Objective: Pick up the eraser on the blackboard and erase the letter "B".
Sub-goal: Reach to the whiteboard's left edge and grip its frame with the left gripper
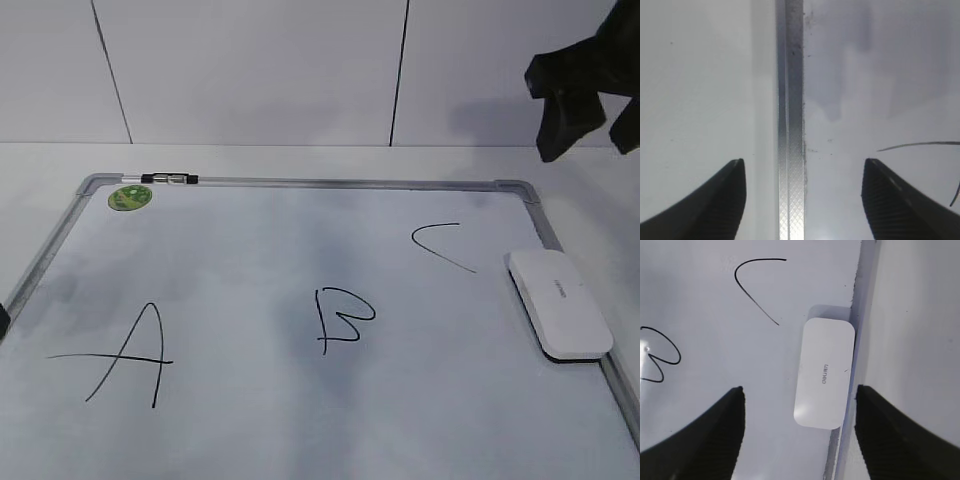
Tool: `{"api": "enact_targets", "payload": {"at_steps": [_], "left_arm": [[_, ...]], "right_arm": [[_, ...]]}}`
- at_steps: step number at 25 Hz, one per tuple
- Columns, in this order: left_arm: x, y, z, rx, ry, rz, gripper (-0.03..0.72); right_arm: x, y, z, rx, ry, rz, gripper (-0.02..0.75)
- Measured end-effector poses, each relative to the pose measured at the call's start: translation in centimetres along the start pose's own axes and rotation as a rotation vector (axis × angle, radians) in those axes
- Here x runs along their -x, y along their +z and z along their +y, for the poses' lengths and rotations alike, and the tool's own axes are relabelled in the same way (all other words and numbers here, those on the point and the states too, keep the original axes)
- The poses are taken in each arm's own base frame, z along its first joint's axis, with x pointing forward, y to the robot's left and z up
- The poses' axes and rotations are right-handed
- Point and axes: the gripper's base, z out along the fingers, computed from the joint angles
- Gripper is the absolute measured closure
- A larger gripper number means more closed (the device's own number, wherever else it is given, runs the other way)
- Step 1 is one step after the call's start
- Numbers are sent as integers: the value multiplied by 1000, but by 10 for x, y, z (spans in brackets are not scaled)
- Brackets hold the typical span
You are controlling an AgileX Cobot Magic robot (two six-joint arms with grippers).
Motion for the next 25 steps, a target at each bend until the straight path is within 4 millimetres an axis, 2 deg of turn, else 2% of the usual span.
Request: {"api": "enact_targets", "payload": {"at_steps": [5, 11, 15, 18, 21, 25], "left_arm": [[0, 0, 0, 0, 0, 1, 146], [0, 0, 0, 0, 0, 2, 146], [0, 0, 0, 0, 0, 2, 146], [0, 0, 0, 0, 0, 2, 146], [0, 0, 0, 0, 0, 2, 146], [0, 0, 0, 0, 0, 2, 146]], "right_arm": [[2, 15, -1, -38, -43, 39, 196], [-28, 57, -7, -80, -69, 209, 196], [-42, 74, -17, -65, -24, 267, 196], [-42, 85, -28, 15, 52, 262, 182], [-39, 95, -37, 79, 112, 254, 130], [-37, 111, -39, 80, 112, 277, 111]]}}
